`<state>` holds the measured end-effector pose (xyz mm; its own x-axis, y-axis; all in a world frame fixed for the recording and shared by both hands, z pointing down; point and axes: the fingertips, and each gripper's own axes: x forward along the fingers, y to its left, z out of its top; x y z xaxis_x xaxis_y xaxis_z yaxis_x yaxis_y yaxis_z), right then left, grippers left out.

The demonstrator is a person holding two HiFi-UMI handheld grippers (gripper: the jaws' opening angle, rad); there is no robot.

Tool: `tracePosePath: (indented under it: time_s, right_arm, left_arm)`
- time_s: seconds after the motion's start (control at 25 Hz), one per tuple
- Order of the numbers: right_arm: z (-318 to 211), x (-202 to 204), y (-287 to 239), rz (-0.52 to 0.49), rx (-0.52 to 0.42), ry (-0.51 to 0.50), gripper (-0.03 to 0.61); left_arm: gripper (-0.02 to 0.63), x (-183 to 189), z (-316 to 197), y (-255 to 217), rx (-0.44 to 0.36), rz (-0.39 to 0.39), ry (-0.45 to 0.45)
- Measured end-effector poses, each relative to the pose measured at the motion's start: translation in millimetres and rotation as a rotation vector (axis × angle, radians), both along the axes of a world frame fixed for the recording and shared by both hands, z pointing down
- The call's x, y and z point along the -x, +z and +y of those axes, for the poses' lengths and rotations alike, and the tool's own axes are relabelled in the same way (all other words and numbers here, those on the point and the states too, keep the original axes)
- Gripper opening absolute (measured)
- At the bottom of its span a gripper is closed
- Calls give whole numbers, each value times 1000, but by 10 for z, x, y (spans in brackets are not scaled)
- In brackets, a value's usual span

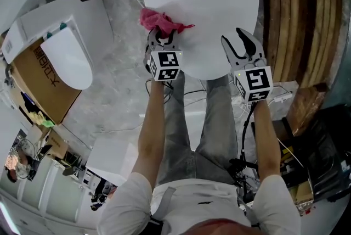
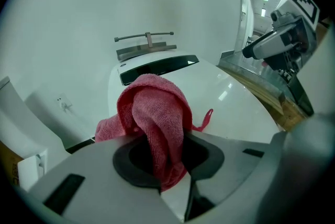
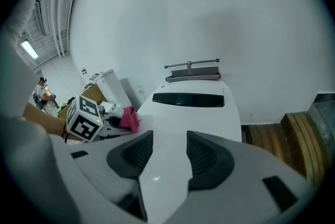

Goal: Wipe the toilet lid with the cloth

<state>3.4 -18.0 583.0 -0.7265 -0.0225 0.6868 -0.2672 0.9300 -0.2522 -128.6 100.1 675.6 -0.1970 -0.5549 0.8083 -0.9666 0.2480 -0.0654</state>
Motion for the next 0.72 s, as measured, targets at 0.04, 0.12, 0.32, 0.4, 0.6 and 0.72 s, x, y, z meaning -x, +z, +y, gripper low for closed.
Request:
tracePosePath:
  time_s: [0.04, 0.12, 0.32, 0.4, 0.6, 0.72]
  right_arm:
    - [-18, -27, 0, 0, 1, 5, 206]
    - [-55, -90, 4, 2, 2, 16, 206]
    - [-153, -252, 40, 8, 6, 44, 207]
    - [-187, -317, 54, 10, 10, 56, 206]
    - [-301, -454, 59, 5, 13, 86, 207]
    - [-350, -525, 71, 5, 16, 103, 207]
  left_arm:
    - [109, -35, -32, -3, -2, 4, 2]
    - [109, -119, -106, -10, -7, 11, 14]
    - [109, -306, -287, -7, -18, 25, 35]
    - [109, -371, -348, -5, -20, 30, 42]
    - [109, -553, -536, -15, -27, 45, 69]
    - [109, -665, -665, -14, -35, 54, 91]
